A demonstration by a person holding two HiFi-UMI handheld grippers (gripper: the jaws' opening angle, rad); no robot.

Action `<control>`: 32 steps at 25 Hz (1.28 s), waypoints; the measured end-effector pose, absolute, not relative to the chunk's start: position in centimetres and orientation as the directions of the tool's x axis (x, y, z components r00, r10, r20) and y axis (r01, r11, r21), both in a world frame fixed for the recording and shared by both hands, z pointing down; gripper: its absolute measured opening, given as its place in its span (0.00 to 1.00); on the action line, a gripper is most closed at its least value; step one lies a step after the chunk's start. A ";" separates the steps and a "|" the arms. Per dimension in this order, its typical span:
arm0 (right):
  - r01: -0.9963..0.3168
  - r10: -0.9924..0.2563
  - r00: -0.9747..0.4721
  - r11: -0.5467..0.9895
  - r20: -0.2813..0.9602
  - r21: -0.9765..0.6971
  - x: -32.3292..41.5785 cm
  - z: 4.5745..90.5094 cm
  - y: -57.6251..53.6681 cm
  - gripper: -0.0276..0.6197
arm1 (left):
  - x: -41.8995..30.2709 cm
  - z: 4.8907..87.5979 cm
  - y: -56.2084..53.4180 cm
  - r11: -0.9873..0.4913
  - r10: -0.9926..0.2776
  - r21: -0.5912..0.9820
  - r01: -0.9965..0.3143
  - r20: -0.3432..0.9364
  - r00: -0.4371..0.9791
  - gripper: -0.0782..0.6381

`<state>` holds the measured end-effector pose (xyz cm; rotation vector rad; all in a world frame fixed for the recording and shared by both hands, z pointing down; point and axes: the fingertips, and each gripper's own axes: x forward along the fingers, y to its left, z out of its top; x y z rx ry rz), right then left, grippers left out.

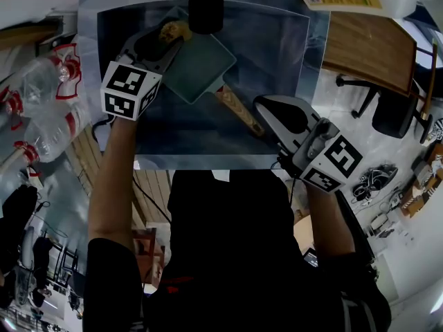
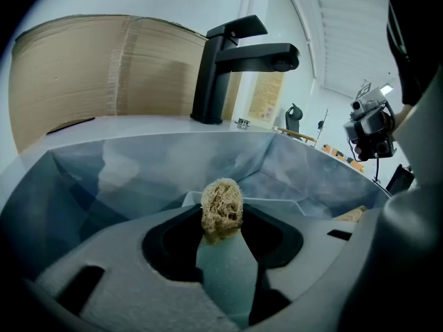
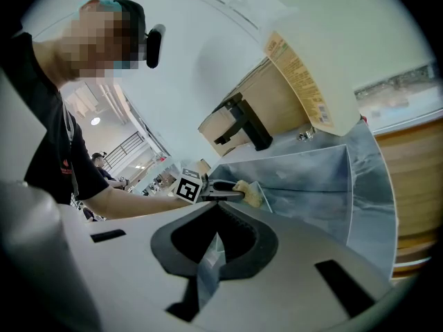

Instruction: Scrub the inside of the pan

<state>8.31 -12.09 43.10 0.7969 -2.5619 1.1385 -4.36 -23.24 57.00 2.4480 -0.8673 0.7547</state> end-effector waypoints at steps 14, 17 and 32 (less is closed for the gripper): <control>-0.564 -0.415 -0.825 0.546 0.384 -0.620 10.2 42.4 -10.2 0.05 | 0.0 56.7 -19.4 -0.750 -0.365 0.249 -0.612 0.616 0.698 0.36; -0.563 -0.420 -0.825 0.546 0.379 -0.620 10.6 42.3 -9.9 0.05 | 1.1 56.7 -18.5 -0.758 -0.351 0.258 -0.599 0.612 0.708 0.36; -0.558 -0.419 -0.828 0.555 0.372 -0.617 11.6 41.9 -9.1 0.05 | 3.2 56.4 -16.3 -0.768 -0.330 0.269 -0.581 0.611 0.719 0.36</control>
